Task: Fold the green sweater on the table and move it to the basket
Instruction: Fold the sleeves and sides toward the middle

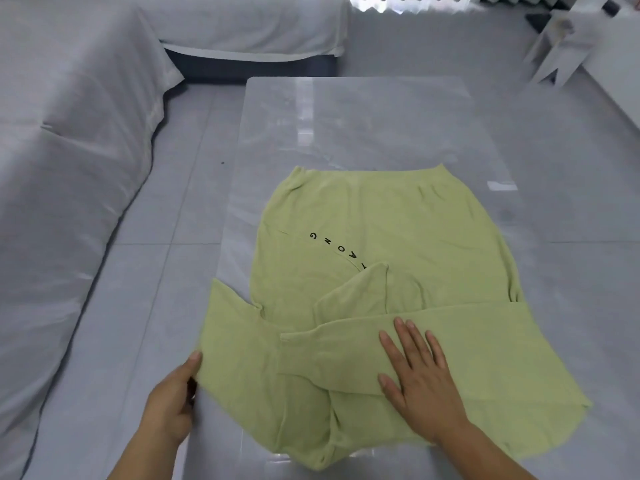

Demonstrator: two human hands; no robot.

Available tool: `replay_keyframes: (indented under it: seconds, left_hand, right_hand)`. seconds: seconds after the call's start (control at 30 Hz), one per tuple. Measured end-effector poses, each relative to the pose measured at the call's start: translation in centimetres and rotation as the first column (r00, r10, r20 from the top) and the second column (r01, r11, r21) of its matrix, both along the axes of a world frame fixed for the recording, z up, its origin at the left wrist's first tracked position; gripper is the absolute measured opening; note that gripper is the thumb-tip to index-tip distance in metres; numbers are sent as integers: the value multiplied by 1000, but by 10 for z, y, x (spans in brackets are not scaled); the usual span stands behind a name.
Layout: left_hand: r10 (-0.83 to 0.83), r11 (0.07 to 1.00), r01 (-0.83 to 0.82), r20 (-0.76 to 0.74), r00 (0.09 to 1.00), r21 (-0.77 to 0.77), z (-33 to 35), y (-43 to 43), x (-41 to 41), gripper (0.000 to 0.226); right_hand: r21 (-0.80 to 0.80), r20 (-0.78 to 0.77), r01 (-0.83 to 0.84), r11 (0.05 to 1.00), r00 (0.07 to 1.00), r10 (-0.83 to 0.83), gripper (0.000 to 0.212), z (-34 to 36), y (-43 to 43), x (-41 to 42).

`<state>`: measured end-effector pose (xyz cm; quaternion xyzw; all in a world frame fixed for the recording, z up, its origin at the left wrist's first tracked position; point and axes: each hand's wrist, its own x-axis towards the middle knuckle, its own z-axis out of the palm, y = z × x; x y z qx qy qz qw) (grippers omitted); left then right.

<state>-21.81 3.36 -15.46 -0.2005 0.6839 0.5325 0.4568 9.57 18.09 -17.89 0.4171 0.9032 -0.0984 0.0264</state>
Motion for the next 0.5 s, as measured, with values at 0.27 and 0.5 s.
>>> replay_keyframes:
  seconds: [0.27,0.5]
  left_hand:
    - [443,801,-508,258,859,316,11,6,-27,42]
    - [360,854,-437,286,888,282,31,3,-39,68]
  right_hand:
    - [2,-38,-15,1000,999,15,59,-3,1,2]
    - [0,-55,-22,1000,998,22,59,-4,1,3]
